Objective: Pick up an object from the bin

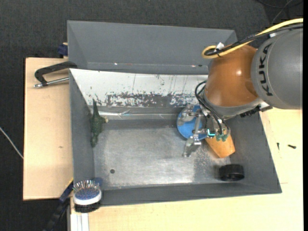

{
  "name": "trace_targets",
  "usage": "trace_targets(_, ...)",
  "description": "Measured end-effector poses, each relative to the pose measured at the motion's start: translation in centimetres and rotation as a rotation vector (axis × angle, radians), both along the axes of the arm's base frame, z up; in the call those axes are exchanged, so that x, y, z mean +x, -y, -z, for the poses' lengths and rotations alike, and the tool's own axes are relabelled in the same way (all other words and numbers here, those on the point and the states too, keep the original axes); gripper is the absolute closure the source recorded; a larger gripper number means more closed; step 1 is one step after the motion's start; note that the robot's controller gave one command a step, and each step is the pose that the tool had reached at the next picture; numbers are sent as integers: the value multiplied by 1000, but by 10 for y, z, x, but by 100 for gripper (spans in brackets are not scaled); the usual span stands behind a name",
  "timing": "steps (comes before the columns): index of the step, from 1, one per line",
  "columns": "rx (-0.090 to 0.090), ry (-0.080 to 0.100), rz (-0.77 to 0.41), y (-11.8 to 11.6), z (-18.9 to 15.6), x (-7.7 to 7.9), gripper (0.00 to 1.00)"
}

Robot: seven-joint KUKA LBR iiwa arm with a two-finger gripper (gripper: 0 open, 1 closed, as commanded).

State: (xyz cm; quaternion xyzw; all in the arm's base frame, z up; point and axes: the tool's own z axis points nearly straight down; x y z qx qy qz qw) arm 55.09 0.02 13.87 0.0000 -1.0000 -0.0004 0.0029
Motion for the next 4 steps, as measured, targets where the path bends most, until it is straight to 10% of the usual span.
trace_targets(1,4,18,75,103,66,14,0)
trace_targets(2,2,12,70,101,63,13,100)
trace_targets(3,-3,17,-111,108,-61,-17,100)
trace_targets(4,-2,16,-462,63,-132,-53,100)
